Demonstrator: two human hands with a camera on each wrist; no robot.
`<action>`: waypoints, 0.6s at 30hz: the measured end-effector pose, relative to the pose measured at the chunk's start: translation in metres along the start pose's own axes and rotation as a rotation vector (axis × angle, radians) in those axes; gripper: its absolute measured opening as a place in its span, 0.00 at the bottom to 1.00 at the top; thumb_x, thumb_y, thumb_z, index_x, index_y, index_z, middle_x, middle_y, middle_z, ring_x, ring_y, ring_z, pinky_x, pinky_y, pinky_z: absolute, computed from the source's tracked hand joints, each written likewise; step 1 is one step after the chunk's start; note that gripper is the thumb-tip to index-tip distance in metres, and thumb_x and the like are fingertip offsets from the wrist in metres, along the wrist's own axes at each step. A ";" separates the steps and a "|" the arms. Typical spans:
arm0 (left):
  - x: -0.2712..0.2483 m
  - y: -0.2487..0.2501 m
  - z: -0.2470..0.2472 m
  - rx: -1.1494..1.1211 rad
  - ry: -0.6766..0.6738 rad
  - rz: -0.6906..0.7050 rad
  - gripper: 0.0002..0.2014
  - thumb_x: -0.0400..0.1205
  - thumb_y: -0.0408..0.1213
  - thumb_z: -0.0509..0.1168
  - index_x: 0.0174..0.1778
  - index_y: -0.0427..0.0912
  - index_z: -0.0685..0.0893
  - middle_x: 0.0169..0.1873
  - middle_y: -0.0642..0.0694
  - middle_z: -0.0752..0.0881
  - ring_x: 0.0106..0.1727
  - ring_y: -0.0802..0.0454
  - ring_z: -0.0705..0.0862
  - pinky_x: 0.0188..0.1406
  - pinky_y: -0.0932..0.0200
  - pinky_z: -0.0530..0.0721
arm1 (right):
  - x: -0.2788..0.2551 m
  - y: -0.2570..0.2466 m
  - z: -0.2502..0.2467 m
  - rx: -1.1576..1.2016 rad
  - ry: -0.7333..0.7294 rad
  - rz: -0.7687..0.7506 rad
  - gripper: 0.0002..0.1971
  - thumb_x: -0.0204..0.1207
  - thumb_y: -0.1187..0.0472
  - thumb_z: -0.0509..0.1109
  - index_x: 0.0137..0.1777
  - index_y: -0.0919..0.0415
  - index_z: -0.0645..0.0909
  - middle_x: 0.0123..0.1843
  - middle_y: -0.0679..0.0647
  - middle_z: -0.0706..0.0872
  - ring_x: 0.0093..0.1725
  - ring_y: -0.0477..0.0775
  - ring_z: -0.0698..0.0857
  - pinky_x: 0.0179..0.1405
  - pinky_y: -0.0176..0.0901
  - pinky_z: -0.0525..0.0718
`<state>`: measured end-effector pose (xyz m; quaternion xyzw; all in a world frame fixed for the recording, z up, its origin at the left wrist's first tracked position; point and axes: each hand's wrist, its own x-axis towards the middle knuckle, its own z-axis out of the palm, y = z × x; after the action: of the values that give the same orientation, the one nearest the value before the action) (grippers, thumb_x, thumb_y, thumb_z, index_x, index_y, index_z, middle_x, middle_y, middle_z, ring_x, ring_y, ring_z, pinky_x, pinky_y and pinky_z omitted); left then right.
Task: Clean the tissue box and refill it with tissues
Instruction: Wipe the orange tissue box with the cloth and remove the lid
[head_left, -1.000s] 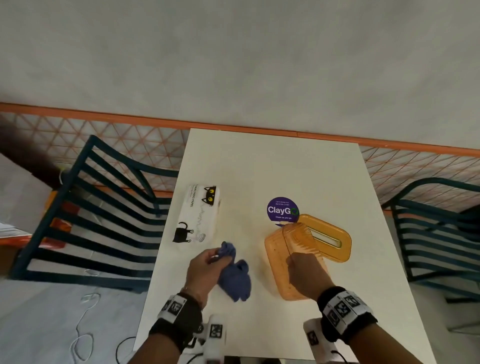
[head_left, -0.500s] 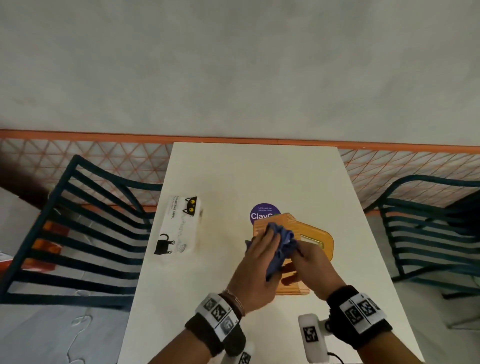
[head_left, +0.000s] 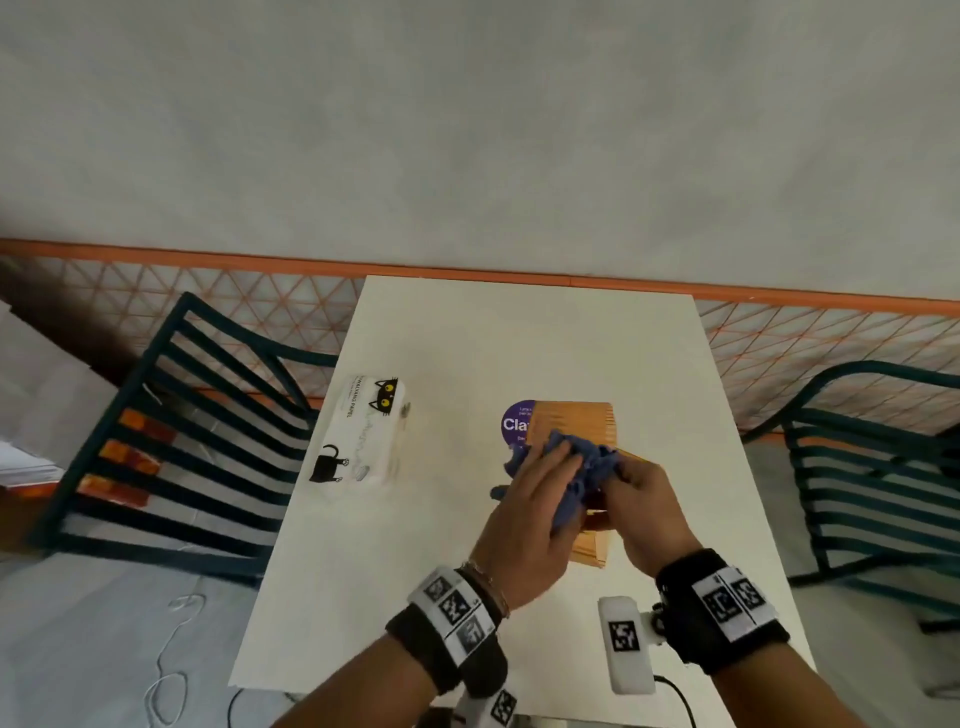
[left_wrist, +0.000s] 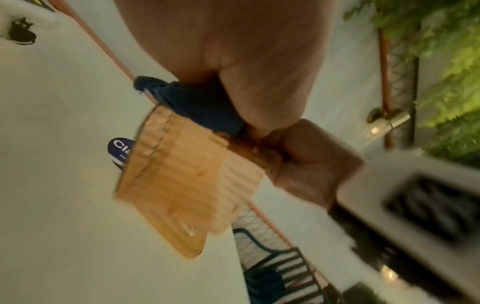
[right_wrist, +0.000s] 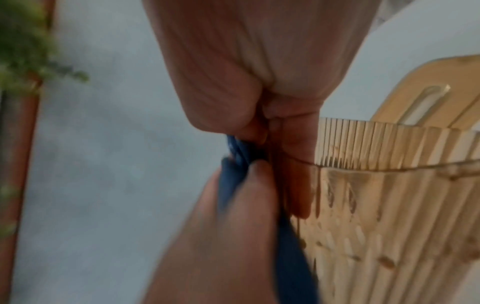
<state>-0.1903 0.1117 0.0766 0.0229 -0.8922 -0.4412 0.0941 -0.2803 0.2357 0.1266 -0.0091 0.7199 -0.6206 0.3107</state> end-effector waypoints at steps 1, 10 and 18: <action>-0.010 -0.002 0.001 0.030 0.018 0.026 0.28 0.90 0.41 0.60 0.87 0.49 0.64 0.89 0.55 0.57 0.90 0.61 0.46 0.85 0.61 0.64 | 0.001 0.000 -0.005 0.036 0.023 0.008 0.14 0.87 0.72 0.57 0.56 0.73 0.85 0.48 0.71 0.92 0.46 0.71 0.93 0.41 0.63 0.93; 0.013 0.023 0.003 0.120 0.252 0.024 0.21 0.86 0.41 0.67 0.76 0.44 0.79 0.80 0.50 0.74 0.89 0.53 0.57 0.85 0.52 0.68 | -0.002 -0.004 0.006 0.295 0.041 -0.010 0.14 0.88 0.72 0.56 0.59 0.71 0.84 0.49 0.65 0.93 0.51 0.71 0.91 0.41 0.53 0.90; 0.012 0.028 -0.001 0.011 0.608 -0.039 0.11 0.87 0.37 0.67 0.64 0.39 0.84 0.80 0.49 0.75 0.89 0.53 0.58 0.81 0.65 0.71 | 0.005 0.000 0.003 0.702 0.026 0.143 0.13 0.88 0.72 0.53 0.61 0.69 0.79 0.57 0.66 0.89 0.53 0.65 0.91 0.39 0.46 0.92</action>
<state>-0.2008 0.1265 0.1013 0.1715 -0.8247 -0.4111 0.3485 -0.2828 0.2309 0.1246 0.1563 0.4655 -0.8070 0.3282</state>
